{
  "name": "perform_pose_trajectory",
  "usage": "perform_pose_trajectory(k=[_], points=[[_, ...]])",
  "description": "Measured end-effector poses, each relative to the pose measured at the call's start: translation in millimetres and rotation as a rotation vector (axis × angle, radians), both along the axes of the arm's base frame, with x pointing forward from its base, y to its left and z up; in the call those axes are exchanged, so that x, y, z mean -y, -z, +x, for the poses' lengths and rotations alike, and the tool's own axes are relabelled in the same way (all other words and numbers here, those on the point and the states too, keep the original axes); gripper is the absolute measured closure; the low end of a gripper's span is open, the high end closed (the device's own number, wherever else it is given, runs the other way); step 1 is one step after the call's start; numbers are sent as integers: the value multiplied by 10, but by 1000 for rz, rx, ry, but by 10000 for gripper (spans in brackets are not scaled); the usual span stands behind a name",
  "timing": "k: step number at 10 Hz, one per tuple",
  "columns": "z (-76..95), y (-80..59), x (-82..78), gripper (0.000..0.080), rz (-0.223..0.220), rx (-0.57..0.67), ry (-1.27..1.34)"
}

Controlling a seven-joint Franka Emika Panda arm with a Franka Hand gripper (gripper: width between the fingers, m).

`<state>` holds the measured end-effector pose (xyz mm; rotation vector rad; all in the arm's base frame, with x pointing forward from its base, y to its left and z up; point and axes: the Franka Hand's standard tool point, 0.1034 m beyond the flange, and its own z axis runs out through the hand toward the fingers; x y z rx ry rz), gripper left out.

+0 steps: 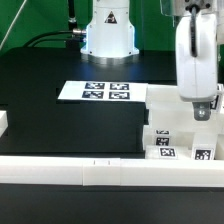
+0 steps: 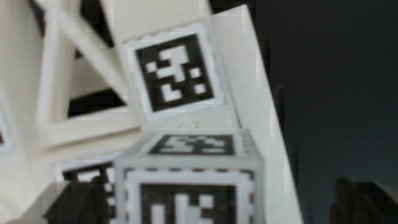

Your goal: Assemble chair

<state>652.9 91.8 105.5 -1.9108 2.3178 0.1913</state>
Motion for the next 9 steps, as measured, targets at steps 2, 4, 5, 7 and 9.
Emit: perform_pose_trajectory(k=[2,4,5,7,9], points=[[18,-19,-5,154,-2,29,-136],[65,-83,-23,150,-5,77,-390],[66,-78,-19,150,-7,90,-454],[65,-71,-16,150,-11,118,-614],[19,-78,-34,150,-2,99,-831]])
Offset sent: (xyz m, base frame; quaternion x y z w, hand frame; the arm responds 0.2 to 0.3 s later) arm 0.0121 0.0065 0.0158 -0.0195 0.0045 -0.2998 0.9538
